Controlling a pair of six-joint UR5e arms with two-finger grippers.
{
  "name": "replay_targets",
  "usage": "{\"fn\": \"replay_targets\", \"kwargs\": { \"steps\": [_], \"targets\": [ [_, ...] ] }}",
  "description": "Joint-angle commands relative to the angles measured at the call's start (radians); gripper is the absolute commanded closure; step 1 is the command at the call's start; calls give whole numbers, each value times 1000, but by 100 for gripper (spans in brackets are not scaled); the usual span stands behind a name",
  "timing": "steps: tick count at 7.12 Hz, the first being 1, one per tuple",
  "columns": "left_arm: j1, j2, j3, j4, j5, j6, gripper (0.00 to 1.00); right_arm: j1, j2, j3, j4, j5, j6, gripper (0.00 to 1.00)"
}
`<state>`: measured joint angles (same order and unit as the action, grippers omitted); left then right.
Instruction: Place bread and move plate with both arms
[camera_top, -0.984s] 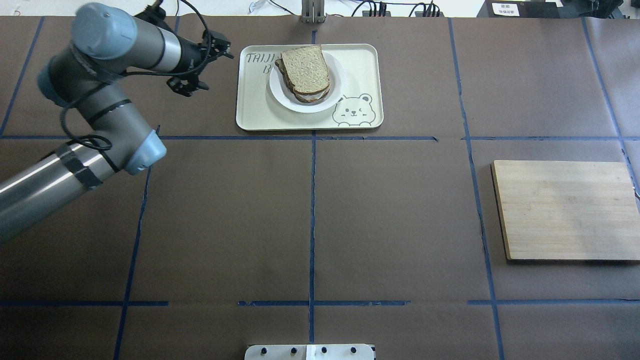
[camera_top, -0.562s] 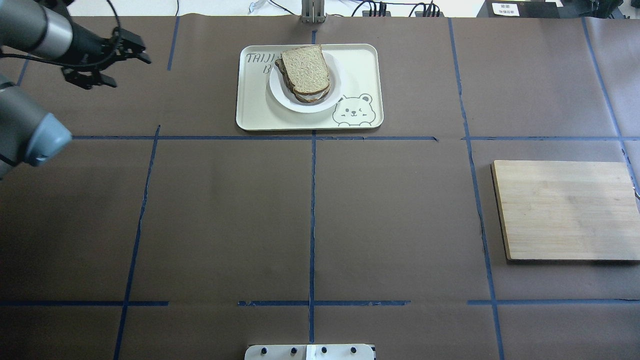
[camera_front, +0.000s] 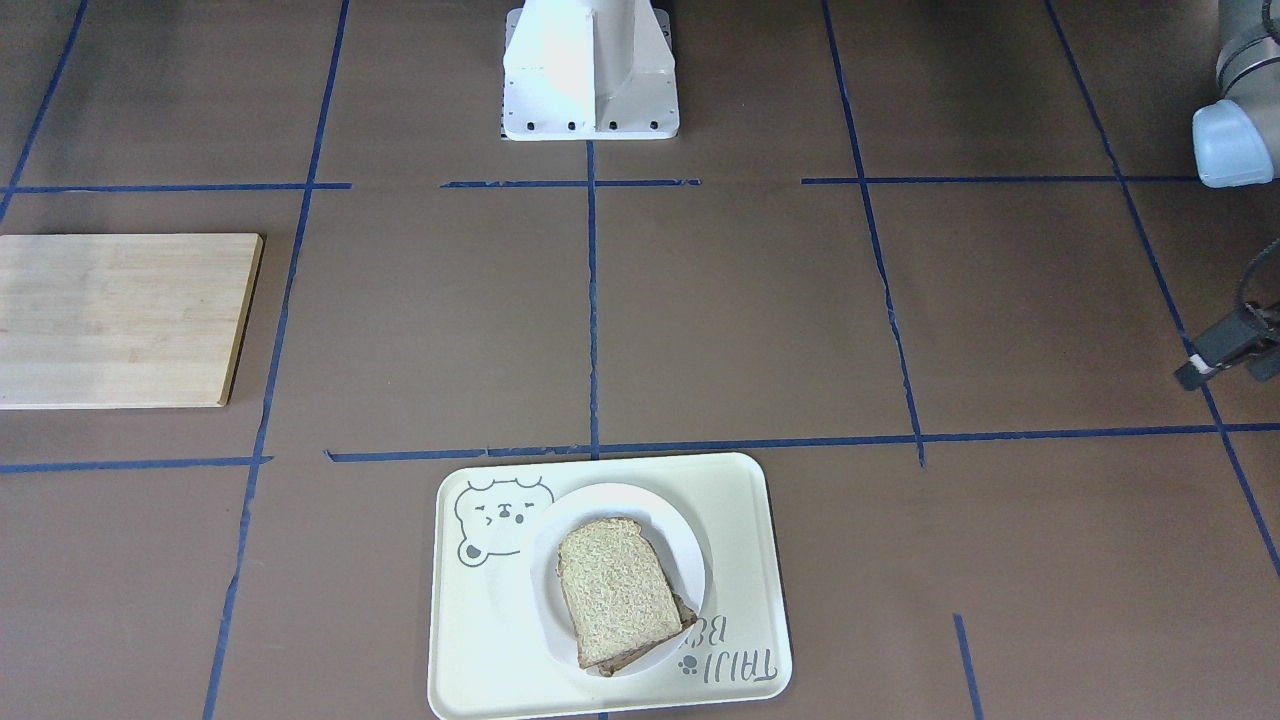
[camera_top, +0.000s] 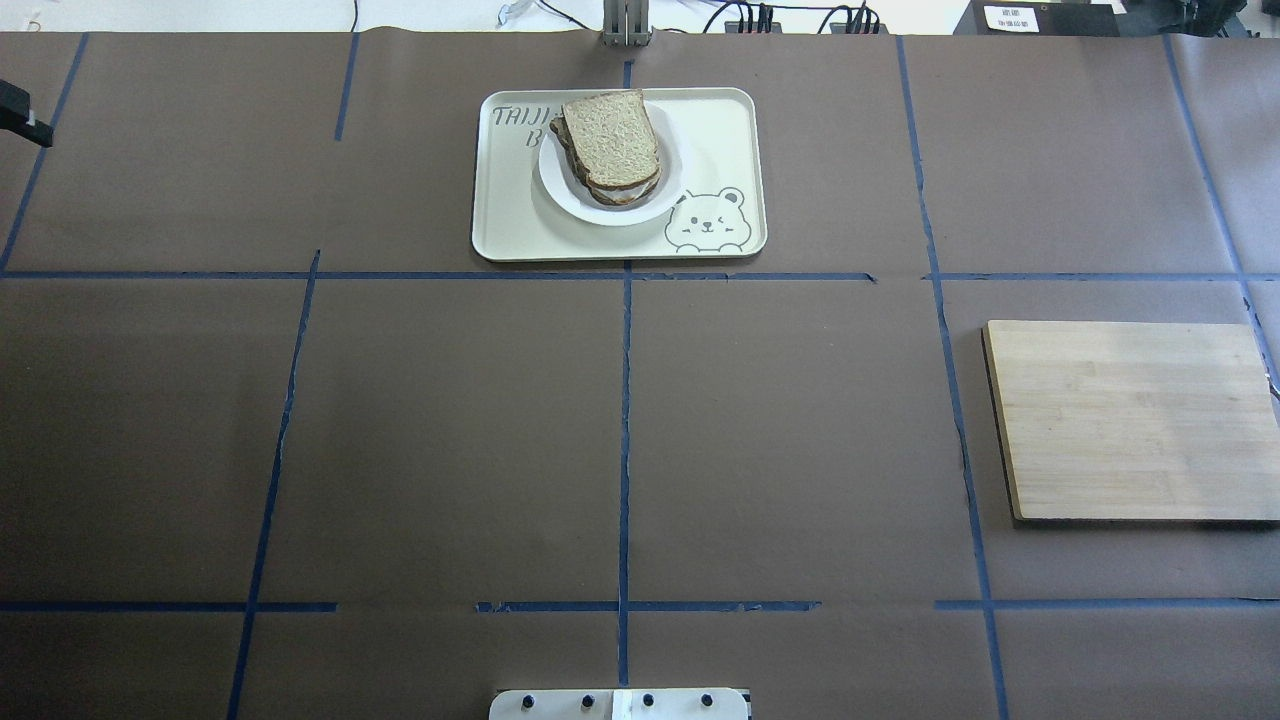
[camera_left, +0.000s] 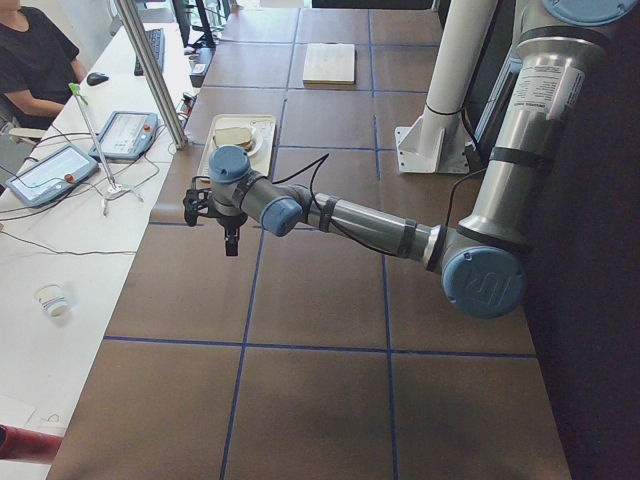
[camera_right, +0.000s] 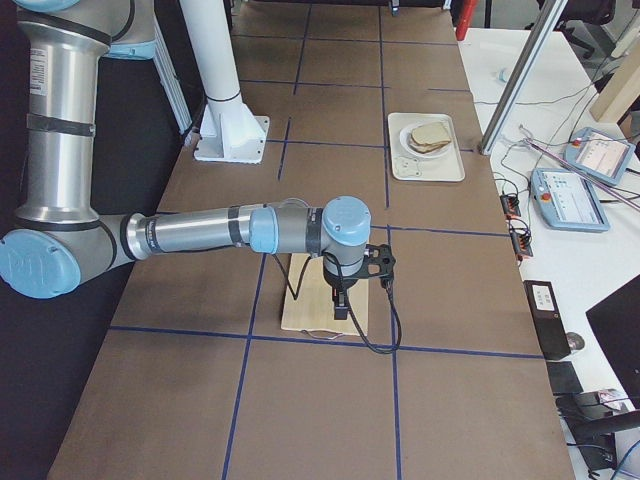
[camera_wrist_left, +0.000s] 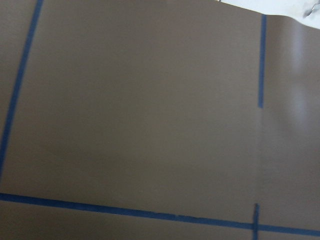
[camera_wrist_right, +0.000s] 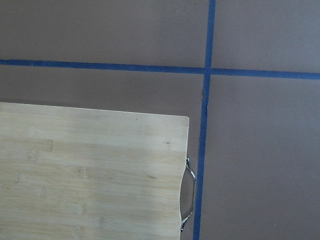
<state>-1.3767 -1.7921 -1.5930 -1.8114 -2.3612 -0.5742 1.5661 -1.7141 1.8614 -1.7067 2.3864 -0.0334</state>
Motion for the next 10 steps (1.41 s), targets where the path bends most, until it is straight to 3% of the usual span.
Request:
{"fn": "replay_targets", "kwargs": {
  "steps": [1,2,3,7,10],
  "targets": [
    [-102,10,10,232,5,379,0,14,-56,-17,62,-1,-17,0],
    [-149,42,25,286,5,522,0,14,-91,-36,159,2,-5,0],
    [-198,65,62,315,0,634,0,14,-93,-42,173,5,-3,0],
    [-206,200,70,337,-7,724,0,12,-79,-33,177,10,117,0],
    [-206,241,48,325,-10,715,0,12,-79,-33,177,14,119,0]
  ]
}}
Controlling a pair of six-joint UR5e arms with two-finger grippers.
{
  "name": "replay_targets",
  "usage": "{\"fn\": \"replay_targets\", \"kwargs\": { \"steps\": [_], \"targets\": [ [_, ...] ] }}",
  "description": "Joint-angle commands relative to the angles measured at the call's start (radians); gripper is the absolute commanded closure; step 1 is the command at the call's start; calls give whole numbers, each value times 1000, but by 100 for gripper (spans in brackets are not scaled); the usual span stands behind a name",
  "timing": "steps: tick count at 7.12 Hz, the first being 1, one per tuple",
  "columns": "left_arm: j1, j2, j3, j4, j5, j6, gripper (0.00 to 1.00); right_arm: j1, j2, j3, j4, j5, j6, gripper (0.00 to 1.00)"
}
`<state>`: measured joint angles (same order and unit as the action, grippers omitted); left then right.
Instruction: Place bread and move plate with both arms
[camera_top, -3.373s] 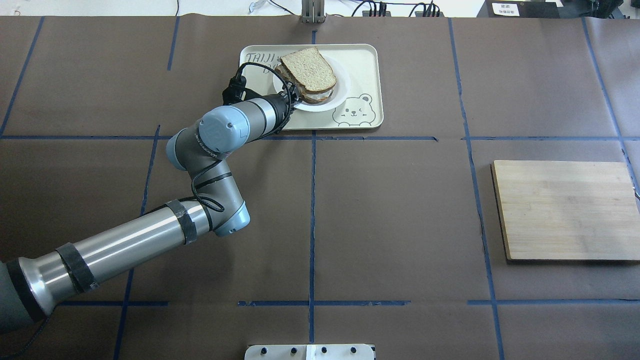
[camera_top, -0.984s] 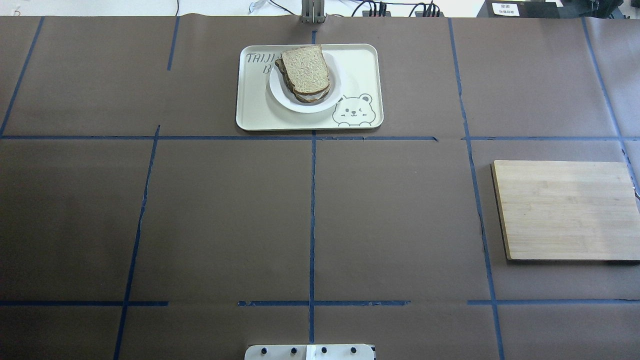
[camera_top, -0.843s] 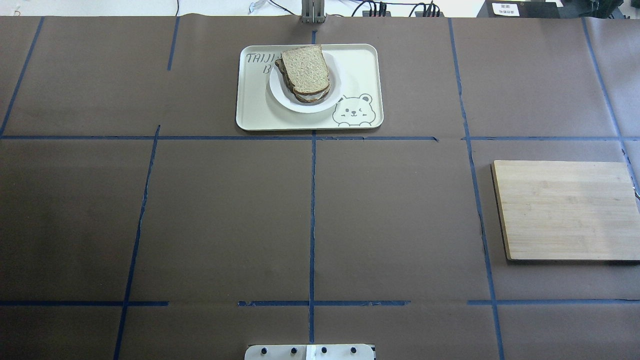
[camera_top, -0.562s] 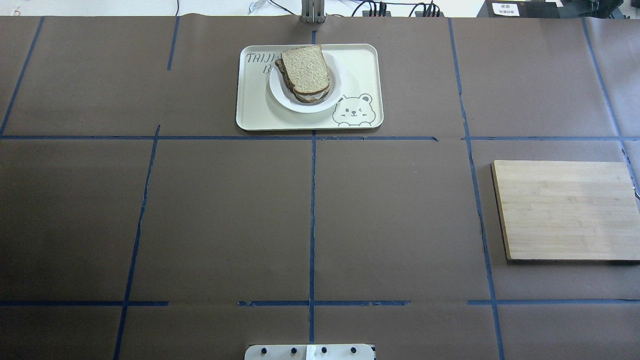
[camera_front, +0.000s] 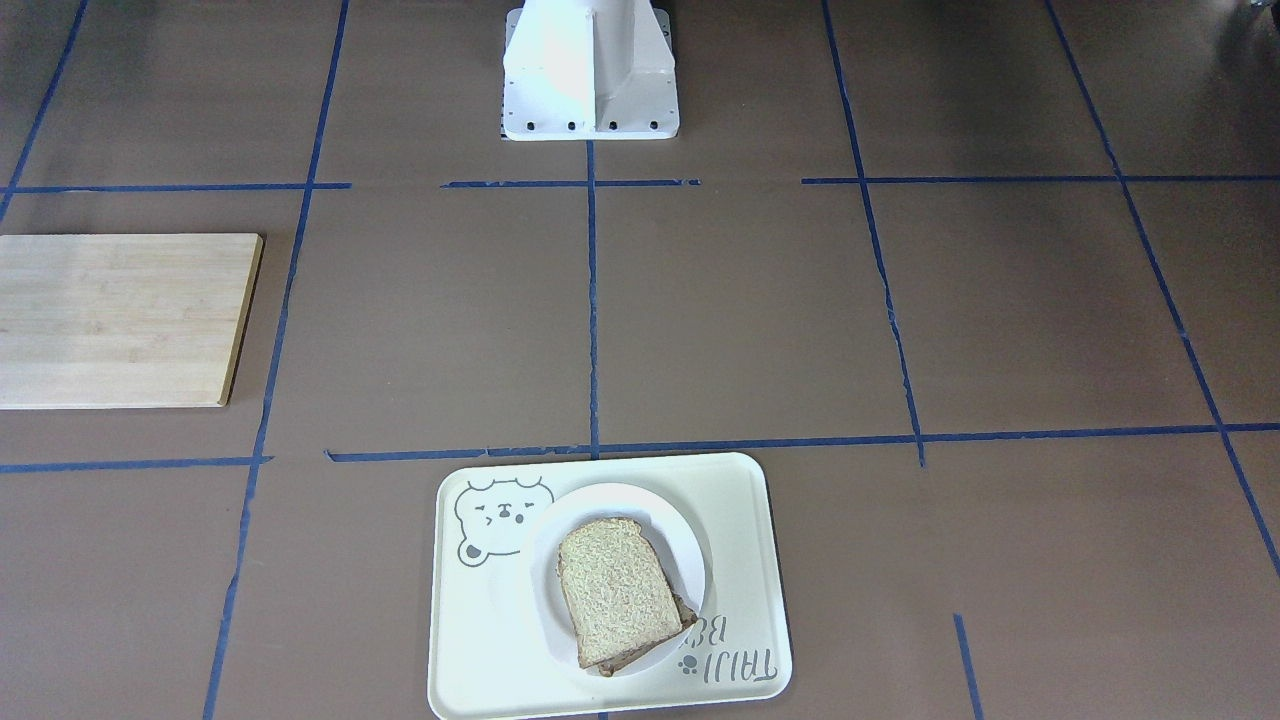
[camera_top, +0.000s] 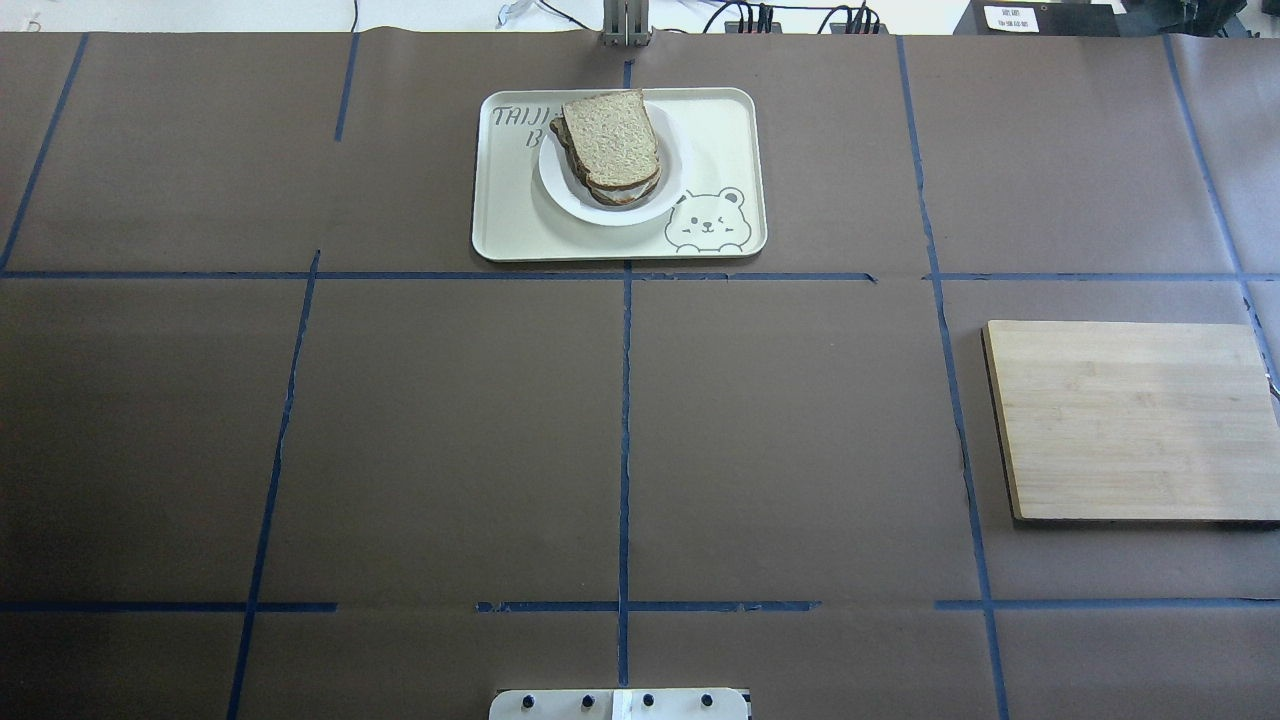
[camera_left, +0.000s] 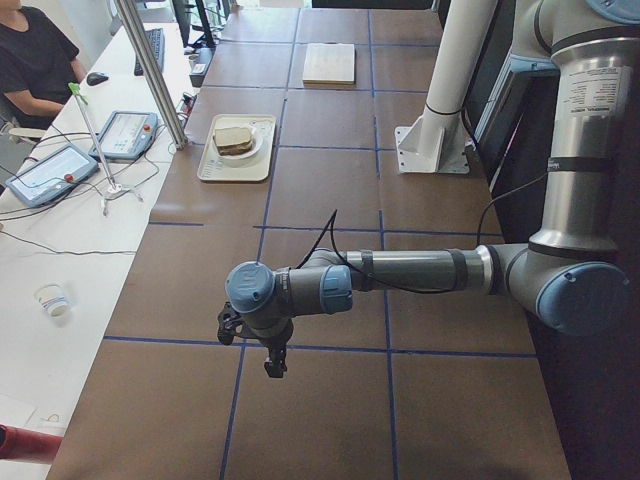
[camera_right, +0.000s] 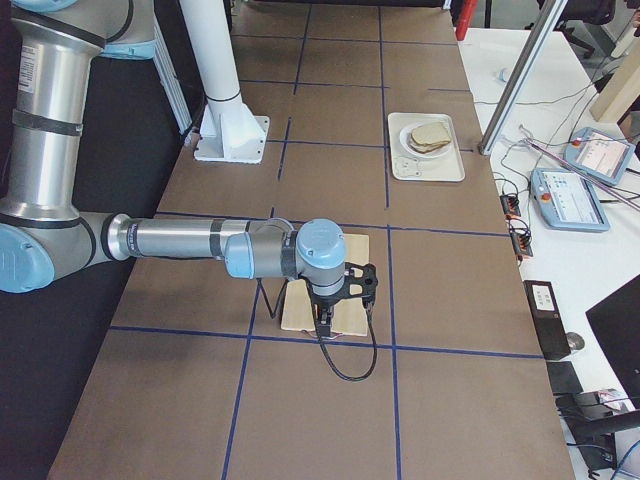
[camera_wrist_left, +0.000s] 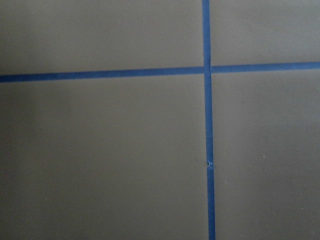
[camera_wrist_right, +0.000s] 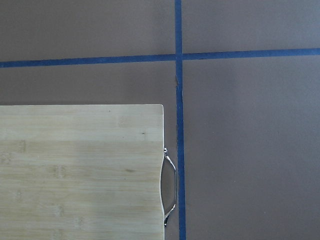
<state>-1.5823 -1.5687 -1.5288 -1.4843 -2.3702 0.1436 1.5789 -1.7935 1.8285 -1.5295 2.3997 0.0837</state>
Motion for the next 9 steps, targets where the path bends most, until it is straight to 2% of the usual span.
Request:
{"fn": "replay_targets", "kwargs": {
  "steps": [1,3,9],
  "targets": [
    [1,66,-101,-1,-4,-12,0,0,0,0,0,-1,-4,0],
    [-1,88,-149,-1,-4,-24,0,0,3,0,-1,-1,-4,0],
    [-1,90,-142,-1,-4,-22,0,0,3,-6,-4,-1,-4,0]
  ]
}}
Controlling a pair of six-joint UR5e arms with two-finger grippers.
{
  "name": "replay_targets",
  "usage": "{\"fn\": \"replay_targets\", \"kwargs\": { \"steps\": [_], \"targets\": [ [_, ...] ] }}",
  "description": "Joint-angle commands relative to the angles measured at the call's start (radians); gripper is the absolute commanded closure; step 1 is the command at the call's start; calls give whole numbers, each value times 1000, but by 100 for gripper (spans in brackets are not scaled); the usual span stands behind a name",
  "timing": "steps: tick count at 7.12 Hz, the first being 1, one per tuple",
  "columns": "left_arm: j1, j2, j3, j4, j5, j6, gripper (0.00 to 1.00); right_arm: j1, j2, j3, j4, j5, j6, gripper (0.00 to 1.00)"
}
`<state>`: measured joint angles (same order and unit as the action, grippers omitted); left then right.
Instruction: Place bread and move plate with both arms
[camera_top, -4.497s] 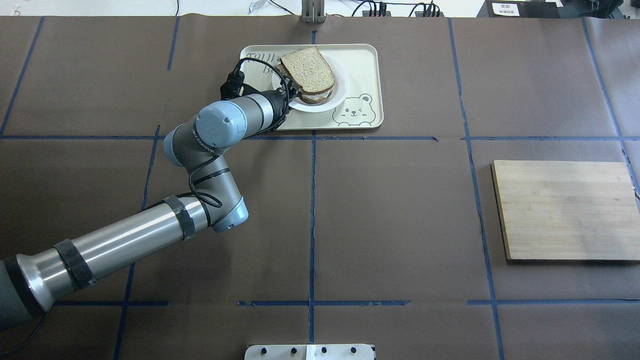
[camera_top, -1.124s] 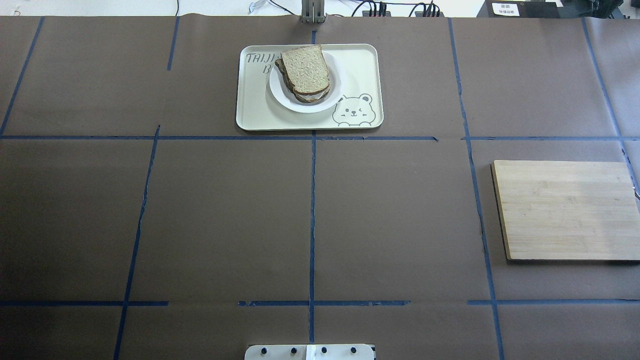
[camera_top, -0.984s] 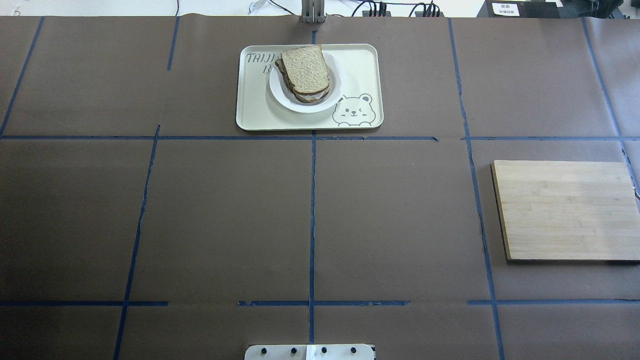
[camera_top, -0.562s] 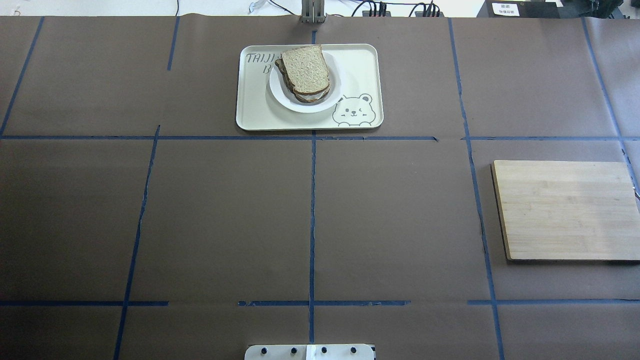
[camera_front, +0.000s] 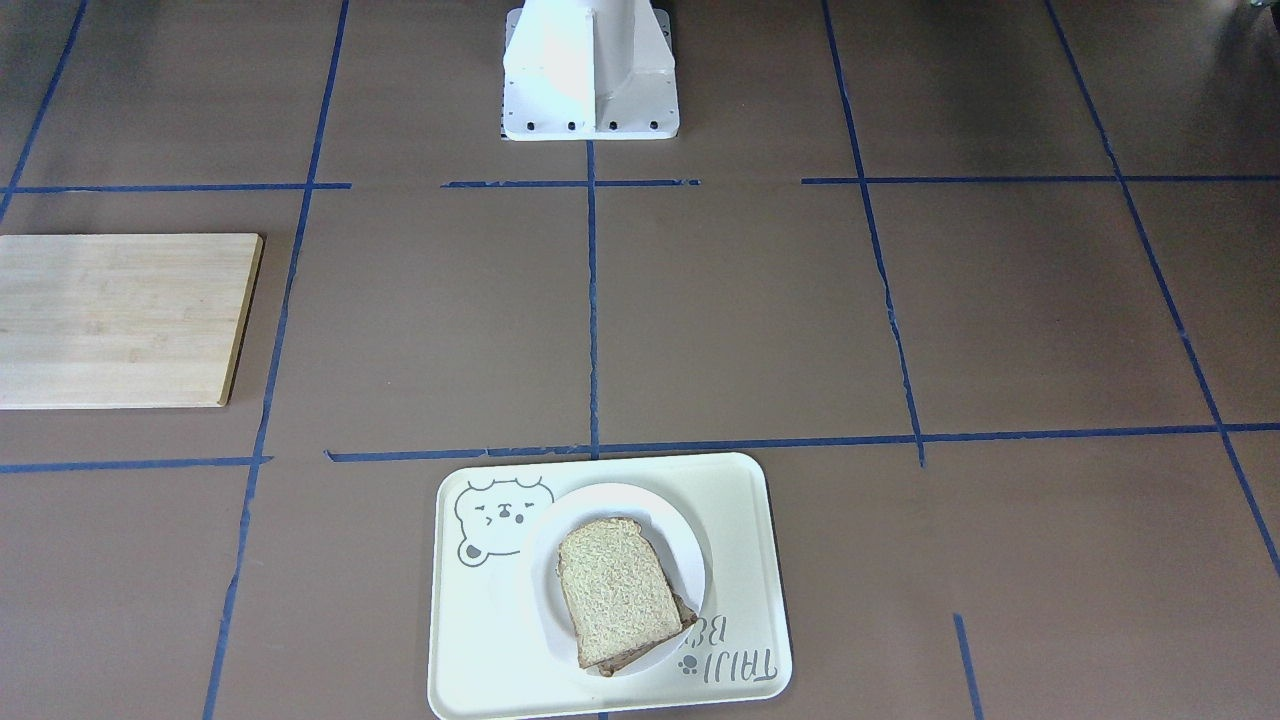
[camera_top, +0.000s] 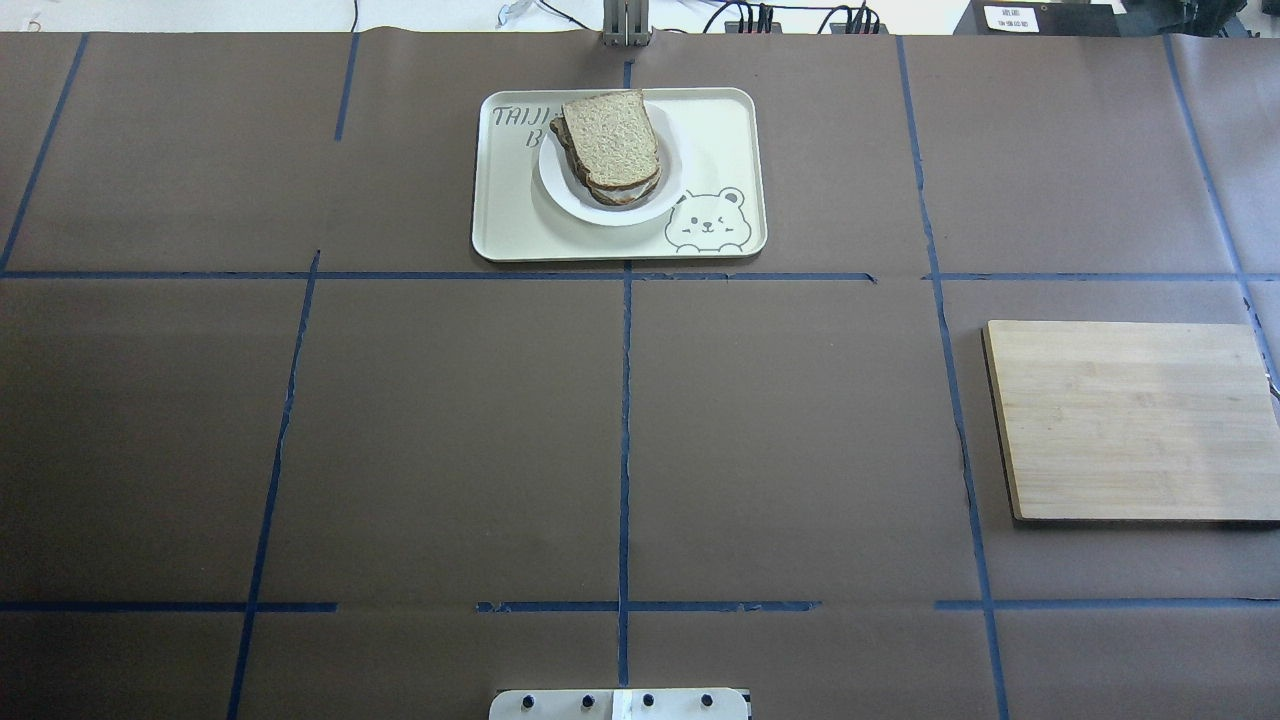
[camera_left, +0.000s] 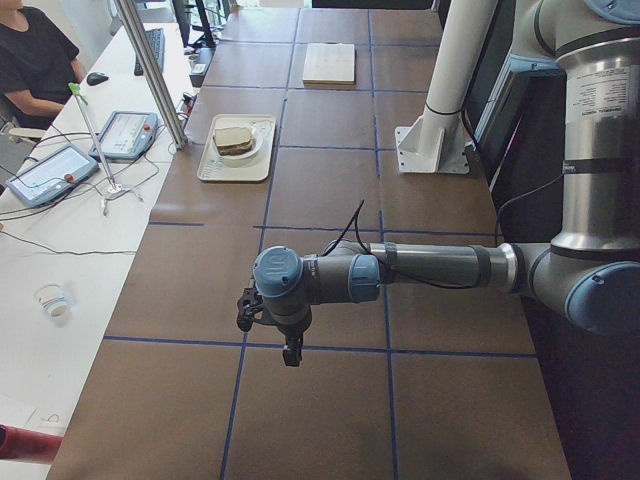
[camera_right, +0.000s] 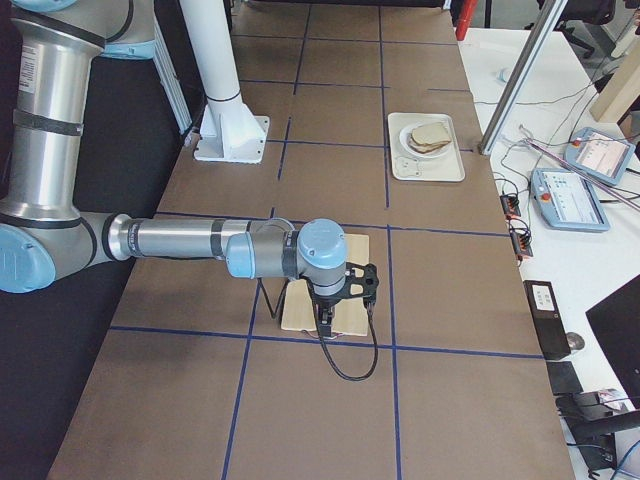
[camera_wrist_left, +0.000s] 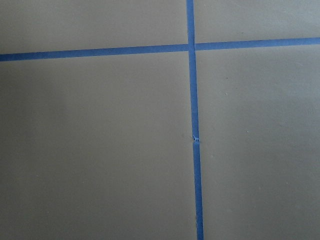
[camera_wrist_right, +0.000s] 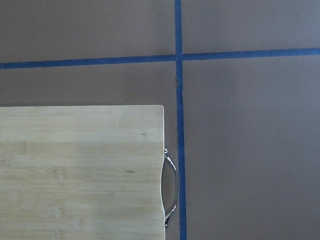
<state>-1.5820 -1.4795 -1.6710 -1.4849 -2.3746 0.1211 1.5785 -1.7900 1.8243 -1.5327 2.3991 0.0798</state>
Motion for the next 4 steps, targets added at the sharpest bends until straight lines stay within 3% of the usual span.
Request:
{"fn": "replay_targets", "kwargs": {
  "steps": [1,4],
  "targets": [
    [0,-1,2,0,0,0,0,0,0,-3,-1,-6,-2,0],
    [0,-1,4,-2,0,2,0,0,0,-5,-3,-12,-3,0]
  ]
}}
